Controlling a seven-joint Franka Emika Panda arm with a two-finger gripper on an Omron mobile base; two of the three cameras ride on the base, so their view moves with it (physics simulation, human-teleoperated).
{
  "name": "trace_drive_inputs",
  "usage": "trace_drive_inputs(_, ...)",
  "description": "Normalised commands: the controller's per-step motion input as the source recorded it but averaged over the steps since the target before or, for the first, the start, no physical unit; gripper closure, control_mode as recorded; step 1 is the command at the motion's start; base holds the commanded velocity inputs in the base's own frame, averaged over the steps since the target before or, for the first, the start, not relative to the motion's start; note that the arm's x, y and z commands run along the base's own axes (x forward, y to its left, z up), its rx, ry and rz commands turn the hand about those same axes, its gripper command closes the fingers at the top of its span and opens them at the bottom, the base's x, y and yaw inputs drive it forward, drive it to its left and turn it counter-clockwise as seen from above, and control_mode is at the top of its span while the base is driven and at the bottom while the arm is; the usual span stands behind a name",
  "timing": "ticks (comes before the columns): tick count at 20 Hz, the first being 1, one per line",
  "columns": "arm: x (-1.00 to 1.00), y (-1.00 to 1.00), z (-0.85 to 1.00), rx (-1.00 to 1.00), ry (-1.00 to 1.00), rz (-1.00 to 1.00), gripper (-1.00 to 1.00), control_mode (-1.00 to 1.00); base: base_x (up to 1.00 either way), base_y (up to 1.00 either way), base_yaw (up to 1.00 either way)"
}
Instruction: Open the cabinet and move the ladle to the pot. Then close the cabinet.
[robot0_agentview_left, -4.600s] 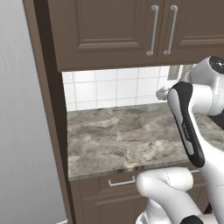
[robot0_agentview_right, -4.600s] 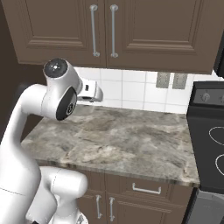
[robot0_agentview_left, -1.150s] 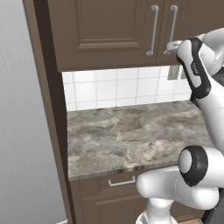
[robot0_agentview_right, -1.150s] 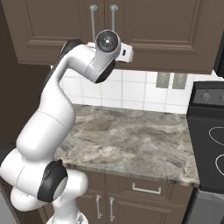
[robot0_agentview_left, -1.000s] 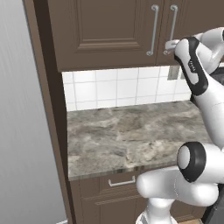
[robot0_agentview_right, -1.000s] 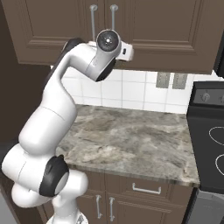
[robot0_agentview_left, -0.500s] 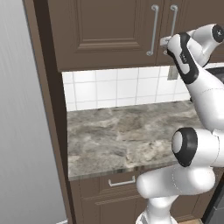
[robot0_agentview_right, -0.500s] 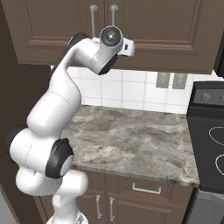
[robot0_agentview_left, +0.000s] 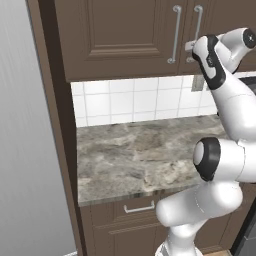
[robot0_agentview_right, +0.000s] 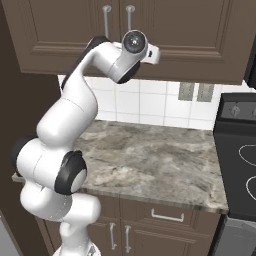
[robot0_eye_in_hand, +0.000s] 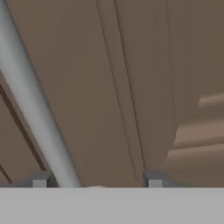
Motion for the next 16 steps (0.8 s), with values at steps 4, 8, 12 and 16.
trace_drive_inputs(4,0.28,-0.24,0.00,0.00,-0.05,0.00,-1.00,-1.00,0.00,0.00,0.00)
trace_drive_inputs(8,0.24,-0.17,0.00,0.00,-0.08,0.00,1.00,-1.00,0.00,0.00,0.00)
trace_drive_inputs(12,0.08,-0.22,0.00,-0.01,-0.13,0.00,1.00,-1.00,0.00,0.00,0.00)
trace_drive_inputs(16,-0.07,-0.47,0.00,-0.03,-0.18,0.00,1.00,-1.00,0.00,0.00,0.00)
